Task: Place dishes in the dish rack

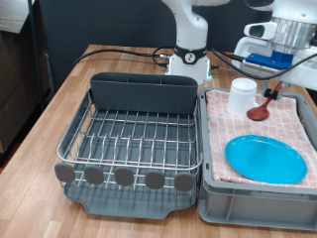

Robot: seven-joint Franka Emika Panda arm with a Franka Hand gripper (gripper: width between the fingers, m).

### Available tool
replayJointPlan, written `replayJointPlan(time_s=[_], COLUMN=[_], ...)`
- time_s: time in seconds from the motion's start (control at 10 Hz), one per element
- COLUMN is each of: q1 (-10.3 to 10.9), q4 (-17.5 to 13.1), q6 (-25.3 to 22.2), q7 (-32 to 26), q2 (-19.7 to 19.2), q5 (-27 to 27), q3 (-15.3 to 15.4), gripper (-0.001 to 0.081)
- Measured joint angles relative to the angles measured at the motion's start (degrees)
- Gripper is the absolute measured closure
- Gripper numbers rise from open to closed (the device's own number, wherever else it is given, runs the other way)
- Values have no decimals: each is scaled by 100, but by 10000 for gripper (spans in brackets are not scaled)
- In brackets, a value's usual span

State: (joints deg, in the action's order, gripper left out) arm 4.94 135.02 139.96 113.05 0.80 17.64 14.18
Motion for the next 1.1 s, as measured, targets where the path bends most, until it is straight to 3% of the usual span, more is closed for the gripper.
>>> replayJointPlan(time_s=[0.6, 0.9, 1.1], q1=[-138, -156, -170], q4=[771, 851, 1110], q6=[-904, -883, -1046], q7=[2300, 2283, 2446], q2=[1131, 1208, 1560], q5=[-53, -94, -212], q3=[-171, -259, -411], gripper=[717, 717, 717])
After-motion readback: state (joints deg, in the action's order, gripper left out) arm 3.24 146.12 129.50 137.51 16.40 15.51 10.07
